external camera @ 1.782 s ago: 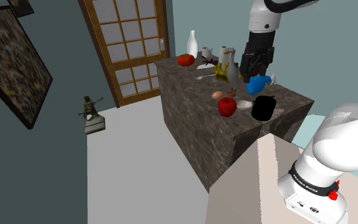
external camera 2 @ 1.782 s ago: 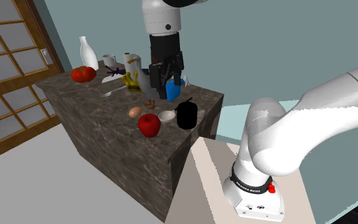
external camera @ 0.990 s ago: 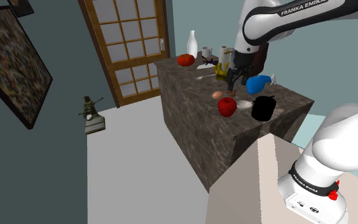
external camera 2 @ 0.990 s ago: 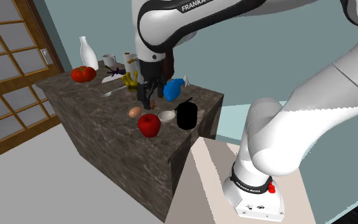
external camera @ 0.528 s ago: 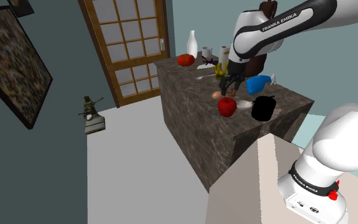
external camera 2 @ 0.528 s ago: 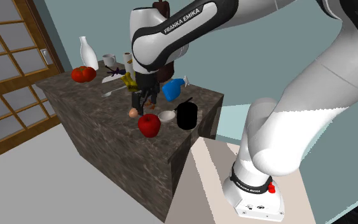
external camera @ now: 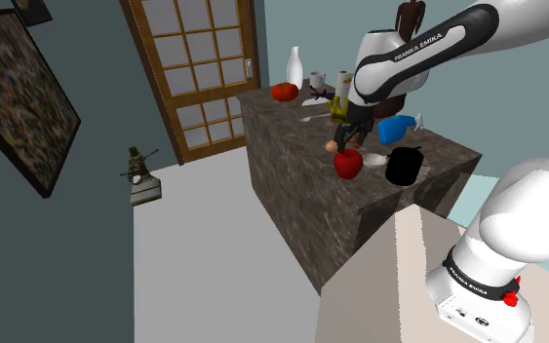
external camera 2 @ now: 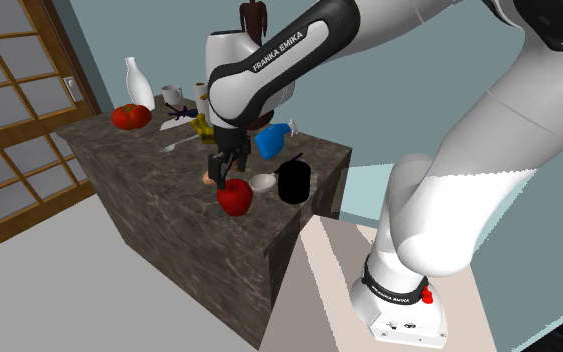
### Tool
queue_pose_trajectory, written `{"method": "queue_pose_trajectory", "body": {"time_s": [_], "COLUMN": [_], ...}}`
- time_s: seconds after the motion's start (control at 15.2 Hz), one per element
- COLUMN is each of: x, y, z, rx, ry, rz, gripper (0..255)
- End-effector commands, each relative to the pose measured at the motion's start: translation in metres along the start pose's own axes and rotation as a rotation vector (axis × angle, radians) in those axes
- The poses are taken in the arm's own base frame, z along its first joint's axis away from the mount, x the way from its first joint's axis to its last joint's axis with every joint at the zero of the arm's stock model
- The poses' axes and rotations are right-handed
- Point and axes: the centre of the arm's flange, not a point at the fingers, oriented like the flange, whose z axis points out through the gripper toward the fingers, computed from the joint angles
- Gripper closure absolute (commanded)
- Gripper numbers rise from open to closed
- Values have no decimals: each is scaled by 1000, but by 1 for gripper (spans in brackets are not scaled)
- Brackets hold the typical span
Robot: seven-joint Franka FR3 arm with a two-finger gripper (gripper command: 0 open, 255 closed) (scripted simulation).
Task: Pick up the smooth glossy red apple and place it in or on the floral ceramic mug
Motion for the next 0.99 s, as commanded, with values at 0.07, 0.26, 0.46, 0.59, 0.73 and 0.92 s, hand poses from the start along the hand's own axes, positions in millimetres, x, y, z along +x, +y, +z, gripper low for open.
{"method": "queue_pose_trajectory", "body": {"time_s": [0.07, 0.26, 0.46, 0.59, 0.73, 0.92], "x": [0, 0, 0, 0, 0, 0], "y": [0, 0, 0, 0, 0, 0], "z": [1, 0, 0, 0, 0, -5], "rx": [0, 0, 0, 0, 0, 0], "ry": [0, 0, 0, 0, 0, 0], "rz": [0, 0, 0, 0, 0, 0], "gripper": [0, 255, 255, 255, 255, 255]}}
